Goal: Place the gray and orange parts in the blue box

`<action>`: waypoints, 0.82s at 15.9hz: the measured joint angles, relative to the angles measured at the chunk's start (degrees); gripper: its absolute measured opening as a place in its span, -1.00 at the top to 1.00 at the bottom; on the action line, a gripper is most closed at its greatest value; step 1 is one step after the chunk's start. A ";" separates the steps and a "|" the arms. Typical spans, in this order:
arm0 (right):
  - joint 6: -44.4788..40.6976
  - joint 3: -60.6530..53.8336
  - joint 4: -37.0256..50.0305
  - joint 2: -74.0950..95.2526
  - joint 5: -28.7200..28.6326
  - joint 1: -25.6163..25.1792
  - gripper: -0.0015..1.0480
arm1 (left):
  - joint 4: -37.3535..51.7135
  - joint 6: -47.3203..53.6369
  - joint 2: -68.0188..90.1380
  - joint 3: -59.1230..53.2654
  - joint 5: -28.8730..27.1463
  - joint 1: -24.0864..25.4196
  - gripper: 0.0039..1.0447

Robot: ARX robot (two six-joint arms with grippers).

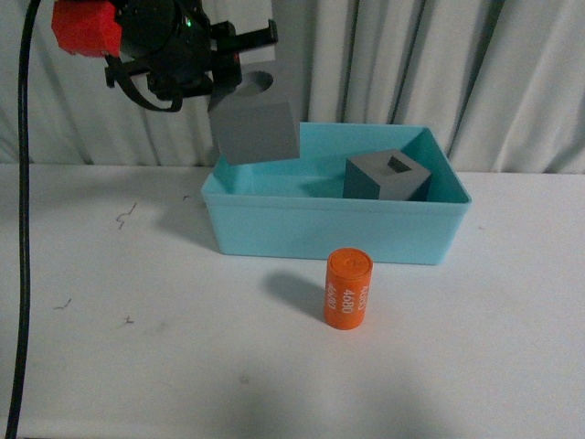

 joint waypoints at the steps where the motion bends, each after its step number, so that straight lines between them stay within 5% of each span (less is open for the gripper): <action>1: -0.02 0.00 0.00 0.00 0.00 0.00 -0.87 | 0.55 -0.02 0.92 0.00 -0.46 -0.09 0.65; 13: -0.02 0.00 0.00 0.00 0.00 0.00 -0.87 | 0.76 0.04 9.68 5.35 -4.42 -1.70 0.65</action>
